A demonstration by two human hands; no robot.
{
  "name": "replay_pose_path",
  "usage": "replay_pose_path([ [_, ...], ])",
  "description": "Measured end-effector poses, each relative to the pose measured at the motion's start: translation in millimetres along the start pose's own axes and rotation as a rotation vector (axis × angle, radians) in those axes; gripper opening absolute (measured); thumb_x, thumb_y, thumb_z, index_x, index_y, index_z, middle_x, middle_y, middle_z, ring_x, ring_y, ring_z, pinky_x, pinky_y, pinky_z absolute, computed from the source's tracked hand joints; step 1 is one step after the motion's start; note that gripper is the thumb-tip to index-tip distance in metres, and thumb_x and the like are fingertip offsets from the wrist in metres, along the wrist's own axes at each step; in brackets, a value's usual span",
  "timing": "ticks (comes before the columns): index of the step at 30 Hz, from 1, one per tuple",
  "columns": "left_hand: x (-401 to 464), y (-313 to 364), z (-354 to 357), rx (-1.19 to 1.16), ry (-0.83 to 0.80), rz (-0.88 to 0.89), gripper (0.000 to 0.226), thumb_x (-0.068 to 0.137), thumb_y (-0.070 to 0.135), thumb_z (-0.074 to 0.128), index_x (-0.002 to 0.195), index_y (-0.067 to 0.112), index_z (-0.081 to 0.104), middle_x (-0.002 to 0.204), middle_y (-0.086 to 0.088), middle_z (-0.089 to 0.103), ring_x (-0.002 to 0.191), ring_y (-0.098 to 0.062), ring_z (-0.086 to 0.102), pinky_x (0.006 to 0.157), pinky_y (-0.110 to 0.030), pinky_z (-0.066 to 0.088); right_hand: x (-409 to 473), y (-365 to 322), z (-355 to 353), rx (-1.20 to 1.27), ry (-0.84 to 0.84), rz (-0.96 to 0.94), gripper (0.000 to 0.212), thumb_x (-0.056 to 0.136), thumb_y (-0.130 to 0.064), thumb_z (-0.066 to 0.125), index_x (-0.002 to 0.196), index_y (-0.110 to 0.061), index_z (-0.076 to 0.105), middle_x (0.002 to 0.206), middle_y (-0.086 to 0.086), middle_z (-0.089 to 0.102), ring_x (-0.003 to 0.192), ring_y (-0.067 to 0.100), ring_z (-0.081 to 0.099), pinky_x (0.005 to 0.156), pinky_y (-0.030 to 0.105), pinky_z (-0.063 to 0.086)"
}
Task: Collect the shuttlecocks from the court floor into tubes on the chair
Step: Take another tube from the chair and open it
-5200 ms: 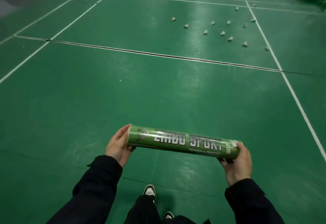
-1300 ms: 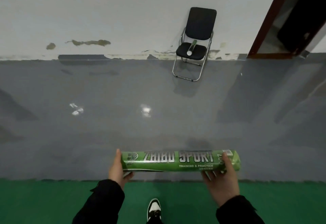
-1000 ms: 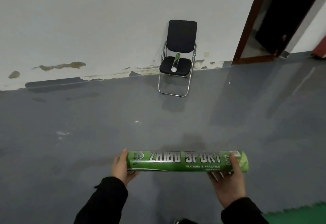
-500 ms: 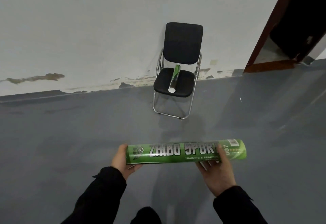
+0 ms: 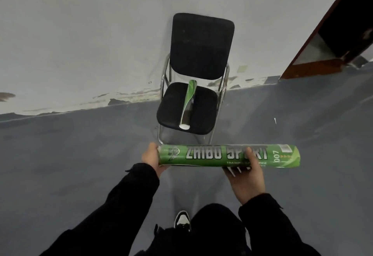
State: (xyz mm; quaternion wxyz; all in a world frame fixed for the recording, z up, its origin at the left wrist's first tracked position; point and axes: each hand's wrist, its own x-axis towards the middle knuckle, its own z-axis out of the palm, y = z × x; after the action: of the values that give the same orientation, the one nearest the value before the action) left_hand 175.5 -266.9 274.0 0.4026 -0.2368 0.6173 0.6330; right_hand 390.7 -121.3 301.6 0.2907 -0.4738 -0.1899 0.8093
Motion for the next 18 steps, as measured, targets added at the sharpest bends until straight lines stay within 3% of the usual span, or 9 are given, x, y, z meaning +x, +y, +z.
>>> replay_pose_path([
  [5,100.4,70.5,69.0,-0.131,0.059,-0.016,0.023,0.106,0.023,0.044,0.094,0.008,0.055,0.082,-0.016,0.061,0.066,-0.028,0.067,0.056,-0.037,0.058,104.8,-37.7,63.4,0.001,0.039,0.012,0.036,0.091,-0.04,0.07,0.122,-0.022,0.065,0.115,0.009,0.073,0.122,0.03,0.064,0.103,0.049,0.051],
  [10,203.1,123.5,119.3,-0.03,0.195,-0.035,0.025,0.1,0.0,0.044,0.078,0.005,0.054,0.091,-0.015,0.055,0.077,-0.029,0.056,0.07,-0.03,0.048,225.6,-52.9,117.8,-0.05,0.049,0.076,0.044,0.09,-0.039,0.071,0.128,-0.019,0.062,0.126,0.012,0.07,0.126,0.032,0.062,0.109,0.052,0.047],
  [11,219.9,134.9,126.8,0.011,0.163,-0.02,0.012,0.095,0.002,0.055,0.085,0.004,0.06,0.096,-0.017,0.059,0.083,-0.031,0.059,0.073,-0.027,0.05,245.0,-56.9,128.6,-0.056,0.053,0.089,0.045,0.09,-0.038,0.071,0.13,-0.019,0.062,0.124,0.01,0.072,0.126,0.031,0.063,0.109,0.052,0.048],
  [12,245.9,137.8,128.8,0.055,0.19,-0.014,0.012,0.083,0.004,0.068,0.095,0.002,0.066,0.102,-0.019,0.064,0.093,-0.035,0.064,0.082,-0.029,0.052,261.2,-59.6,138.8,-0.077,0.063,0.098,0.045,0.091,-0.038,0.071,0.131,-0.019,0.062,0.121,0.008,0.073,0.124,0.029,0.065,0.109,0.052,0.048],
  [14,294.0,134.4,124.6,0.029,0.242,-0.017,0.034,0.063,0.005,0.073,0.096,0.0,0.074,0.106,-0.026,0.072,0.103,-0.046,0.069,0.09,-0.044,0.059,282.3,-62.6,162.1,-0.093,0.063,0.108,0.032,0.092,-0.038,0.07,0.118,-0.021,0.067,0.117,0.004,0.074,0.122,0.027,0.066,0.109,0.051,0.048],
  [15,316.2,135.1,123.0,0.042,0.303,-0.02,0.028,0.065,0.005,0.073,0.093,0.002,0.075,0.101,-0.026,0.073,0.102,-0.048,0.071,0.087,-0.048,0.061,293.5,-63.4,171.5,-0.083,0.051,0.125,0.023,0.092,-0.038,0.069,0.109,-0.023,0.07,0.118,0.004,0.074,0.122,0.026,0.066,0.11,0.05,0.047],
  [18,351.1,162.5,141.6,0.156,0.35,0.011,0.01,0.088,0.003,0.07,0.093,0.011,0.071,0.083,-0.006,0.067,0.081,-0.027,0.068,0.069,-0.03,0.056,330.4,-64.2,194.1,-0.077,0.099,0.181,0.015,0.093,-0.039,0.067,0.097,-0.026,0.074,0.131,0.004,0.07,0.126,0.025,0.064,0.11,0.05,0.045],
])
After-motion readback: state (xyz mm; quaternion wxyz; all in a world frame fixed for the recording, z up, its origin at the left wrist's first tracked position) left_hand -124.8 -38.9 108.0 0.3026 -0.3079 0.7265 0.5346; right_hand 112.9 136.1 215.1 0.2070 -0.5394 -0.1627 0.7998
